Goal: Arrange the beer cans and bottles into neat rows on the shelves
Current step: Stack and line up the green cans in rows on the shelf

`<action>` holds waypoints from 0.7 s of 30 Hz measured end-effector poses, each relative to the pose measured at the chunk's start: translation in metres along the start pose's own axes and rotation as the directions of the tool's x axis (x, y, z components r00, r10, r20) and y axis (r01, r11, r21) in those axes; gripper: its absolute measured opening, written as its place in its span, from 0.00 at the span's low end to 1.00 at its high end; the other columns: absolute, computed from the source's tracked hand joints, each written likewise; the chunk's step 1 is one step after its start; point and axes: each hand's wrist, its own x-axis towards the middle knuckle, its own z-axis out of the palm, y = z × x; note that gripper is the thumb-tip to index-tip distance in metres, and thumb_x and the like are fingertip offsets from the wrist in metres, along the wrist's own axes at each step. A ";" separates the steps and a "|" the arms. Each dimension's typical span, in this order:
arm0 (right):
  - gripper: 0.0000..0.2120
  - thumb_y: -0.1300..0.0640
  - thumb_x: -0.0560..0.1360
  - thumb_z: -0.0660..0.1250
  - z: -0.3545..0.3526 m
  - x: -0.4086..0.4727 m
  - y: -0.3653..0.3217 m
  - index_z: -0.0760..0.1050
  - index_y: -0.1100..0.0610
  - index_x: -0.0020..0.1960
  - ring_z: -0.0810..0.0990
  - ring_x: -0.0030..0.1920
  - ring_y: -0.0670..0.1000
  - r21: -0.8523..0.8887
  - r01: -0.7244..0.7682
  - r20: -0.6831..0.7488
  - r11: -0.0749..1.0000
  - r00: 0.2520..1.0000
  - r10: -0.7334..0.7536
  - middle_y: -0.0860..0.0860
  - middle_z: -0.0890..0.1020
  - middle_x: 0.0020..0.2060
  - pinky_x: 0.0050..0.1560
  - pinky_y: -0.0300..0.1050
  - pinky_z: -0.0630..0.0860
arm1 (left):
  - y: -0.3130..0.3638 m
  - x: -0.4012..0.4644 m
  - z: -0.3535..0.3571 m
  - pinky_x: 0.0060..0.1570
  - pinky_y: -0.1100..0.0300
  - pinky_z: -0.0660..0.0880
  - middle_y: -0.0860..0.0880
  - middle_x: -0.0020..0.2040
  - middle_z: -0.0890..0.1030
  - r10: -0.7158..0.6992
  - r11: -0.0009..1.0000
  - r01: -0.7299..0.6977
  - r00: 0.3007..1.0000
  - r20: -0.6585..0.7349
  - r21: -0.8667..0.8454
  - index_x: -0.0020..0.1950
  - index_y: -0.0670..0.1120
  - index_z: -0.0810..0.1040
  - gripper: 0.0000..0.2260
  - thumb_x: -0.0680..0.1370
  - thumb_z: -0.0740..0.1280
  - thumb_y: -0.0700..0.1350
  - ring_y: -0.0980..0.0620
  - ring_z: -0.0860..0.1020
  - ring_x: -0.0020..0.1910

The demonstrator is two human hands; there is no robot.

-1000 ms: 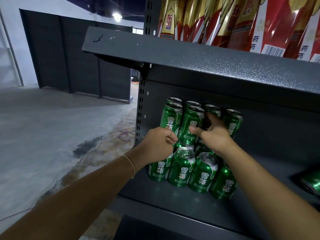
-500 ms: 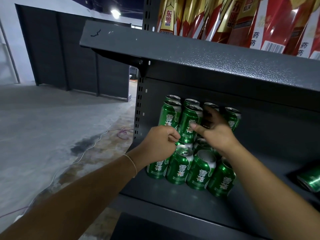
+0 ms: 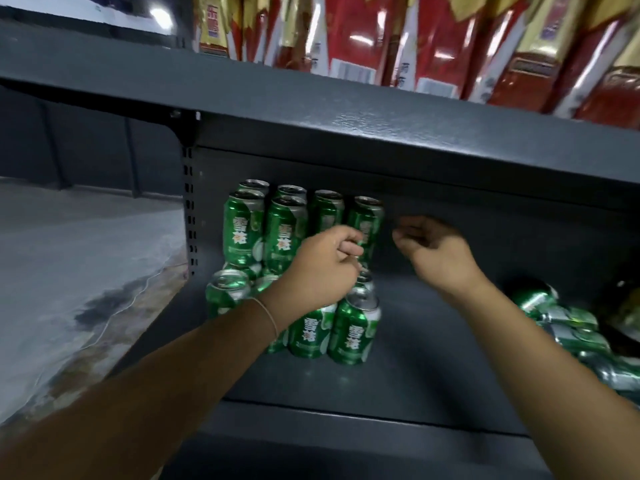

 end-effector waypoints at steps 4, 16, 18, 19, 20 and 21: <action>0.14 0.64 0.76 0.70 -0.055 -0.012 0.028 0.77 0.61 0.61 0.80 0.50 0.48 -0.035 -0.090 0.019 0.995 0.996 0.091 0.55 0.82 0.51 0.50 0.31 0.75 | 0.007 0.011 0.059 0.49 0.46 0.81 0.51 0.53 0.79 -0.001 0.999 -0.002 0.997 0.083 0.034 0.62 0.51 0.73 0.16 0.77 0.60 0.36 0.46 0.82 0.49; 0.15 0.56 0.71 0.76 -0.196 -0.039 0.112 0.79 0.58 0.55 0.81 0.40 0.51 -0.475 -0.278 0.090 0.835 0.929 0.360 0.54 0.85 0.42 0.45 0.45 0.79 | 0.010 0.025 0.213 0.54 0.49 0.80 0.57 0.48 0.78 -0.178 0.984 0.171 0.945 0.274 0.052 0.64 0.47 0.73 0.17 0.76 0.60 0.38 0.50 0.81 0.53; 0.18 0.51 0.69 0.77 -0.210 -0.044 0.119 0.79 0.54 0.56 0.82 0.45 0.51 -0.623 -0.259 0.101 0.738 0.909 0.405 0.52 0.85 0.44 0.50 0.44 0.78 | 0.011 0.025 0.230 0.56 0.50 0.79 0.55 0.49 0.78 -0.206 0.978 0.194 0.932 0.297 0.072 0.65 0.46 0.72 0.17 0.76 0.60 0.38 0.49 0.81 0.54; 0.19 0.48 0.68 0.77 -0.215 -0.047 0.121 0.78 0.53 0.56 0.82 0.48 0.51 -0.693 -0.238 0.110 0.680 0.898 0.426 0.51 0.84 0.45 0.51 0.42 0.78 | 0.012 0.025 0.237 0.56 0.51 0.79 0.53 0.50 0.79 -0.223 0.975 0.205 0.926 0.304 0.090 0.65 0.46 0.72 0.17 0.77 0.60 0.38 0.48 0.80 0.54; 0.19 0.46 0.68 0.76 -0.218 -0.050 0.122 0.79 0.53 0.55 0.81 0.50 0.51 -0.747 -0.207 0.122 0.632 0.892 0.436 0.51 0.84 0.46 0.52 0.42 0.77 | 0.012 0.025 0.244 0.56 0.51 0.79 0.51 0.52 0.79 -0.239 0.970 0.213 0.919 0.313 0.113 0.65 0.46 0.72 0.17 0.77 0.60 0.38 0.48 0.80 0.54; 0.20 0.44 0.69 0.75 -0.220 -0.053 0.123 0.80 0.54 0.55 0.81 0.51 0.52 -0.786 -0.173 0.138 0.593 0.886 0.442 0.52 0.83 0.48 0.53 0.43 0.77 | 0.011 0.025 0.251 0.55 0.51 0.79 0.49 0.54 0.79 -0.256 0.965 0.222 0.910 0.325 0.140 0.65 0.46 0.72 0.17 0.76 0.60 0.39 0.48 0.80 0.54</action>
